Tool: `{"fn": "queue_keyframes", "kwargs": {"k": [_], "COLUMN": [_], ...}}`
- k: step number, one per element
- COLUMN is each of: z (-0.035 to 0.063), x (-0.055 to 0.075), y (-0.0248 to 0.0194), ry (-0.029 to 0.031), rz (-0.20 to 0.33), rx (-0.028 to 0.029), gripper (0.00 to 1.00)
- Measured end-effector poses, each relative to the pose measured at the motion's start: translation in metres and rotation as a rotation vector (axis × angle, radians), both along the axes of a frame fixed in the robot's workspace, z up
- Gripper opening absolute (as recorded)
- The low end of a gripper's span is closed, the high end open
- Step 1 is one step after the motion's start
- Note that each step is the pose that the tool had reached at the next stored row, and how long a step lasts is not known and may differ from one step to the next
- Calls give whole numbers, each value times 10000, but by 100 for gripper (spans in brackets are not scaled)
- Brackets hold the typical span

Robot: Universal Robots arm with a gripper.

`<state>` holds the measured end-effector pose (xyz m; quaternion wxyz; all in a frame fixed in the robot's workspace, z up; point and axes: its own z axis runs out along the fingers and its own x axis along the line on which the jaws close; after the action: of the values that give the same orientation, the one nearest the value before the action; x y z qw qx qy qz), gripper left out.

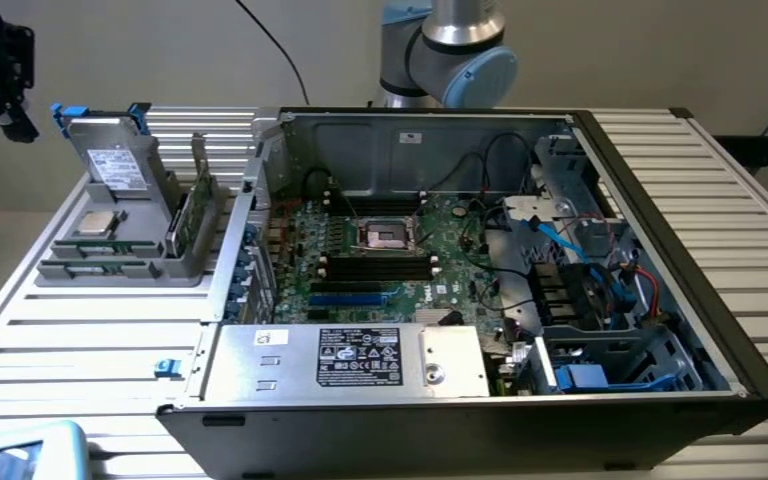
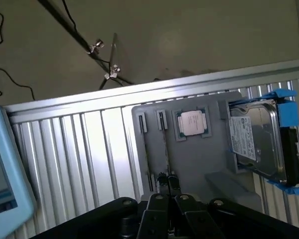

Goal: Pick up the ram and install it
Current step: 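Pick up the ram and move it above insertion slot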

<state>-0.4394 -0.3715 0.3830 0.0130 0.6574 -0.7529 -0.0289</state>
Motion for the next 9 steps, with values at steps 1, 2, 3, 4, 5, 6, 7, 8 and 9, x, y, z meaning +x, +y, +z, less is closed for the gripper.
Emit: {"fn": "queue_keyframes", "kwargs": {"k": [1,2,3,4,5,6,7,8,9], "z": [-1,-1,-2,-2,-3,-4,-5,-5,-5], "x": [0,0,0,0,0,0,0,0,0], "y": [0,0,0,0,0,0,0,0,0], "ry": [-1,-4,-9,-17,-25,-33,-42,-53,-67], "rz": [191,377,555,736,916,1096,1276,1451,1624], "rx": [0,0,0,-1,-2,-5,-8,-19,-36], "gripper": [11,11,11,11,11,11,11,11,11]}}
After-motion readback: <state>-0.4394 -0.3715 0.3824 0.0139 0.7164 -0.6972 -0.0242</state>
